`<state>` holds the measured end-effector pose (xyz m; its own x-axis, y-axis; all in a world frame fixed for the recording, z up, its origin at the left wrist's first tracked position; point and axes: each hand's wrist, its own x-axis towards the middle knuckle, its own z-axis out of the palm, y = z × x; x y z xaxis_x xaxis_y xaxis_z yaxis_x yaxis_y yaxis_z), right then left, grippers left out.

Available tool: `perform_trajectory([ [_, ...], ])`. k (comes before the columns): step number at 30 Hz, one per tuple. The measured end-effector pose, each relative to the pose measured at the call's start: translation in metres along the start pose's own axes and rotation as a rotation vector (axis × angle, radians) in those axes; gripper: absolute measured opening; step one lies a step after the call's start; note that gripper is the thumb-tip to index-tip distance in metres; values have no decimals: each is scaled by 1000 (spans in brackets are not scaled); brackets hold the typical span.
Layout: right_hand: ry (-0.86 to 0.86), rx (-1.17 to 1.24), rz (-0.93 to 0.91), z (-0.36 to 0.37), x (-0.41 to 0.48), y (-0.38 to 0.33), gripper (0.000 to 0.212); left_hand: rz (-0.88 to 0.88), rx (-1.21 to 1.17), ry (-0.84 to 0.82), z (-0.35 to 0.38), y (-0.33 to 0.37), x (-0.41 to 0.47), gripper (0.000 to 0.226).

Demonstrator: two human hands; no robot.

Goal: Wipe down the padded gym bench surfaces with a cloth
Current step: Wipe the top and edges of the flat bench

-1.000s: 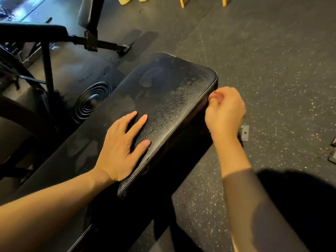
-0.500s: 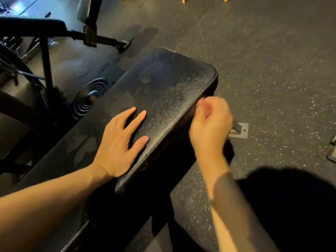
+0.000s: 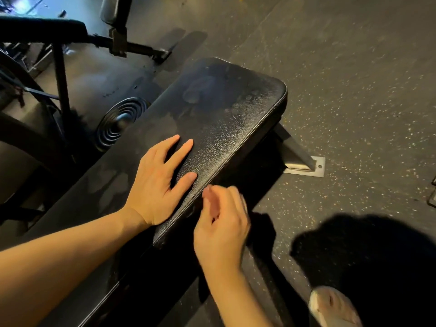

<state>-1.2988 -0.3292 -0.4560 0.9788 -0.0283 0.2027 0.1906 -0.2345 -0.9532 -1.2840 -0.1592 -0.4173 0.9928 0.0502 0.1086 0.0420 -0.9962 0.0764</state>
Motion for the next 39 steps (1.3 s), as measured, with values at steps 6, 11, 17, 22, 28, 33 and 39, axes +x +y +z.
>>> perform_trajectory([
  [6,92,-108,-16,1,56,39,14,-3,-3,13,0,0,0,67],
  [11,68,0,6,4,-1,-3,12,-4,-10,1,0,0,-2,68],
  [17,139,-114,55,-10,98,48,12,1,7,6,-1,0,-1,67],
  [22,48,-18,22,-2,16,9,9,10,1,-4,-1,1,-1,68],
  [28,87,-173,5,-4,62,32,13,12,13,2,-2,1,1,67],
  [33,91,-96,35,-6,49,20,8,-1,5,-5,-2,1,0,68],
  [39,71,-185,-62,-7,61,28,13,-5,2,-9,-3,2,0,68],
])
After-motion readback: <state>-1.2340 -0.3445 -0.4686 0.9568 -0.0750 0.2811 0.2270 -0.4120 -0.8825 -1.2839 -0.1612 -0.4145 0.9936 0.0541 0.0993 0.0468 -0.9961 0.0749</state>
